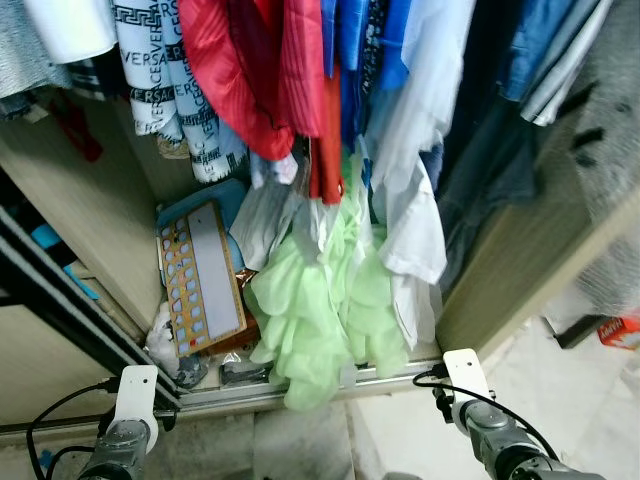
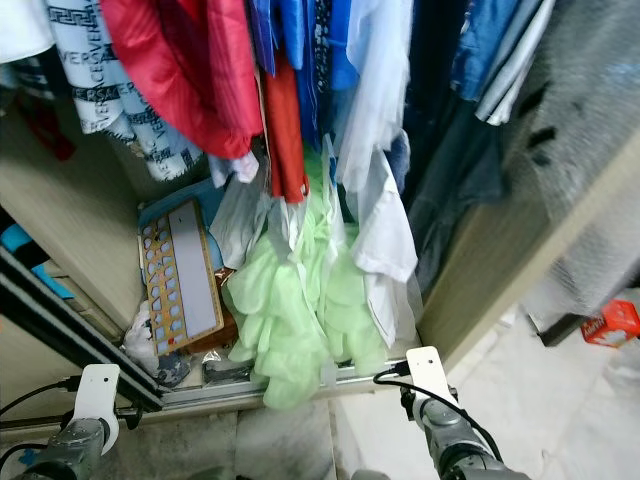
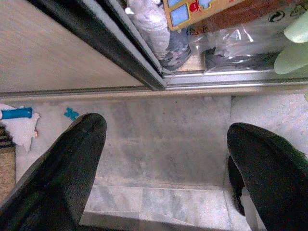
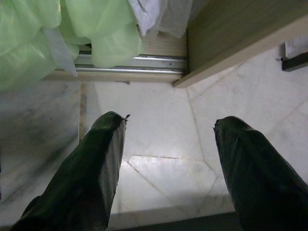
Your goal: Clean up the room
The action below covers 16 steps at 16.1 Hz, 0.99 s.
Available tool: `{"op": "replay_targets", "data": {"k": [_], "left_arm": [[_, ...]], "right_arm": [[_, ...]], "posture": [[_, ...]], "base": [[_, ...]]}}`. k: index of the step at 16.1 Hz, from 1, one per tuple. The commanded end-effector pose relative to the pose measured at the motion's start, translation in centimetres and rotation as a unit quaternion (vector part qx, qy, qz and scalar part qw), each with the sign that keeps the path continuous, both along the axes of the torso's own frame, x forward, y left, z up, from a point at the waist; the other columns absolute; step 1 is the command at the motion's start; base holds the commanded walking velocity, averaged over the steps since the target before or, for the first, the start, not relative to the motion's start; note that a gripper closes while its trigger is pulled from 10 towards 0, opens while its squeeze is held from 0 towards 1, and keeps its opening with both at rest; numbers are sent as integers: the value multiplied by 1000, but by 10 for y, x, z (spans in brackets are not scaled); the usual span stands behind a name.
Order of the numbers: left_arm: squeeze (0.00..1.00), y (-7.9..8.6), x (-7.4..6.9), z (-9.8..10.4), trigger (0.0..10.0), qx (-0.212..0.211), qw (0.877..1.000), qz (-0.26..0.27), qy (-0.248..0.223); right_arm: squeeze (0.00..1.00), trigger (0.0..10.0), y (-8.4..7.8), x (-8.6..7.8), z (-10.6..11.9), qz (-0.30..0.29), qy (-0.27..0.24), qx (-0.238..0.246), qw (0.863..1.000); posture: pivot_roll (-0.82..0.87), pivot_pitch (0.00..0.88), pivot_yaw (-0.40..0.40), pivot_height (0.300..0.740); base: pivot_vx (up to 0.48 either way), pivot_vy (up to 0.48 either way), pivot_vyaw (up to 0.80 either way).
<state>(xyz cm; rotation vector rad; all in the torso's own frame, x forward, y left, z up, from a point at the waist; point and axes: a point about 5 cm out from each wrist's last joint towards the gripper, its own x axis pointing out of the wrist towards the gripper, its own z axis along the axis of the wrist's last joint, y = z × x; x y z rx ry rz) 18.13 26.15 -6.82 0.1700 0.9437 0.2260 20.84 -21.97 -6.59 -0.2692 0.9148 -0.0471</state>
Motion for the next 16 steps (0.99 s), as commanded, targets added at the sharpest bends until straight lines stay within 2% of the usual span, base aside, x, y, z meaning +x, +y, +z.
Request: {"op": "replay_targets", "data": {"k": [1,6,10,16], "left_arm": [[0,-2,3,1,10000,-5,1000,-6,-4],[0,-2,3,1,10000,-5,1000,-6,-4],[0,-1,3,1,10000,4,1000,4,-5],[0,1,1,0,10000,8,1000,17,-3]], "right_arm": [[0,10000,2,-3,-2,8,3,-2,1000],[0,10000,0,-4,-2,10,7,-4,1000],[0,10000,0,0,0,21,11,-10,1000],[0,10000,-4,-3,-1,24,13,-14,1000]], "posture": [[-73,0,20,740],[-73,0,19,740],[-75,0,15,740],[-72,0,11,740]], "base": [[341,0,0],[297,0,0],[0,0,0],[0,0,693]]}}
